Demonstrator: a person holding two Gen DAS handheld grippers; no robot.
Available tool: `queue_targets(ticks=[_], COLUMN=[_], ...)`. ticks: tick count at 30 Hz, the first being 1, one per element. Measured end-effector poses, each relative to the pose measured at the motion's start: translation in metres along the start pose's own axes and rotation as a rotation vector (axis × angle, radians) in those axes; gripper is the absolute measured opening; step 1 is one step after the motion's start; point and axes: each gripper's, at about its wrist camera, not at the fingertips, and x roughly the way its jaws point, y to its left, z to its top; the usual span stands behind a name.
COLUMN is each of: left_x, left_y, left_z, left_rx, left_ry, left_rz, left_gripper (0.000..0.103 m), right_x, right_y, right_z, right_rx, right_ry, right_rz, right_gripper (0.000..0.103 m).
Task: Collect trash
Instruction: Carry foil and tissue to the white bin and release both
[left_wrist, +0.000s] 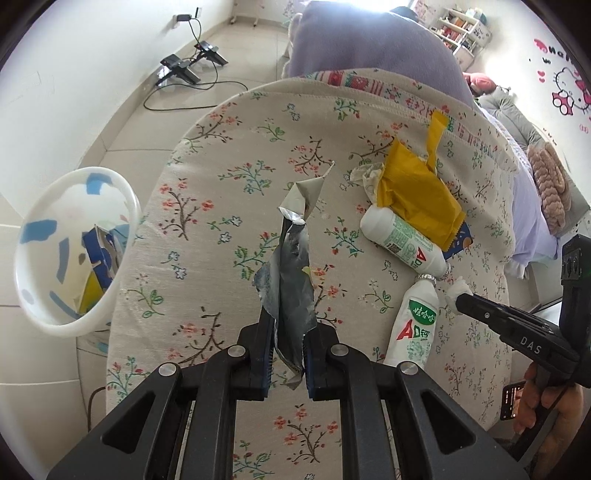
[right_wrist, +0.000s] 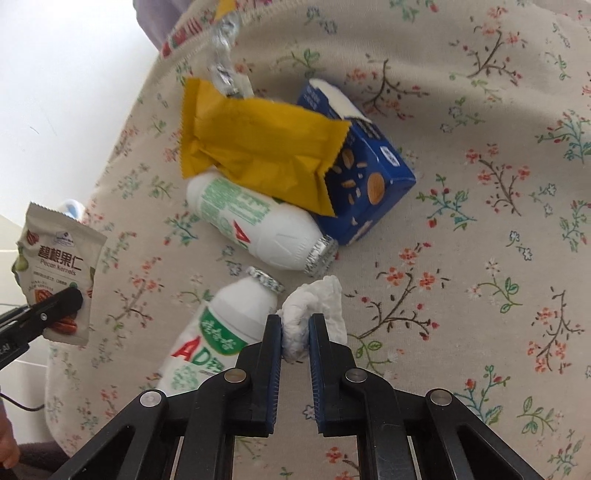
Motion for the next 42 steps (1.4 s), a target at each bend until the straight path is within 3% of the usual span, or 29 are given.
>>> queue_targets(ticks=[9, 33, 42], left_x=[-0.014, -0.055, -0.048], left_y=[0.028, 0.172, 0.203], left_z=[-0.001, 0.0, 0.011], left_rx=[-0.051, -0.264, -0.275], left_ry=[-0.026, -0.101, -0.126], left_rz=[0.019, 0.121, 0.148], left_gripper=[0.014, 0.014, 0.017], right_x=[-0.019, 0.039, 0.068], right_y=[0.028, 0.181, 0.223], right_z=[0.006, 0.008, 0.014], right_rx=[-0.044, -0.173, -0.172], right_ry=[-0.031, 0.032, 0.059], right_rz=[0.079, 0.222, 0.28], right_gripper=[0.012, 0.012, 0.012])
